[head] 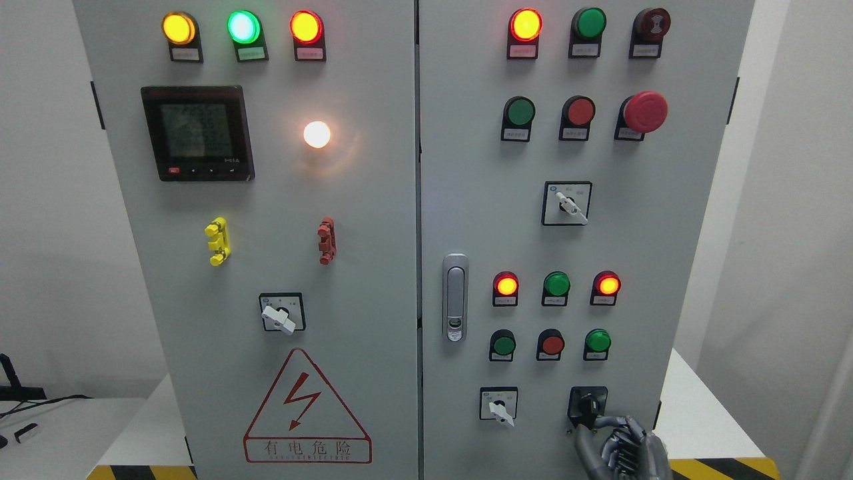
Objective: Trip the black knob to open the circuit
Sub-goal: 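Twist the black knob with the right hand to switch it over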
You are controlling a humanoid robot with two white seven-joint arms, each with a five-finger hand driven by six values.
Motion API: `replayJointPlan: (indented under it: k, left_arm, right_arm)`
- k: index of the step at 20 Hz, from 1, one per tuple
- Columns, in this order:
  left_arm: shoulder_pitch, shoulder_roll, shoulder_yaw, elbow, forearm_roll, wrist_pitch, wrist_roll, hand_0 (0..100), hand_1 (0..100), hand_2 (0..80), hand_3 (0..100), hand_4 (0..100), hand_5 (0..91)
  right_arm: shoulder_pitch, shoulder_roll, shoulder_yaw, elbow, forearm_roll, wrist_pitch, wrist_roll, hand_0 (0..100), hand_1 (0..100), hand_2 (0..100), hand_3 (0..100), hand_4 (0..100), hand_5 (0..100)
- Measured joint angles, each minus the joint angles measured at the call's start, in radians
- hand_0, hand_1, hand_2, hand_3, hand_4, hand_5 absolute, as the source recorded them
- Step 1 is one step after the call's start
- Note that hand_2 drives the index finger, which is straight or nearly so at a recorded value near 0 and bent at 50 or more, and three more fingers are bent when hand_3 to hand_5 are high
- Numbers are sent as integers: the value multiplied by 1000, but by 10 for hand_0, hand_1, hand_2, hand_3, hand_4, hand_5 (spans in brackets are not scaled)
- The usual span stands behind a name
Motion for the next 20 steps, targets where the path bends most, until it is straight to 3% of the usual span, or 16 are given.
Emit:
replayJointPlan:
  k: [20]
  left_arm:
    - [0, 0, 0, 0, 0, -4, 0, 120, 389, 0, 0, 0, 0]
  right_arm:
    - [-6, 0, 0, 4, 1, 0, 19, 410, 733, 523, 926, 989, 1000]
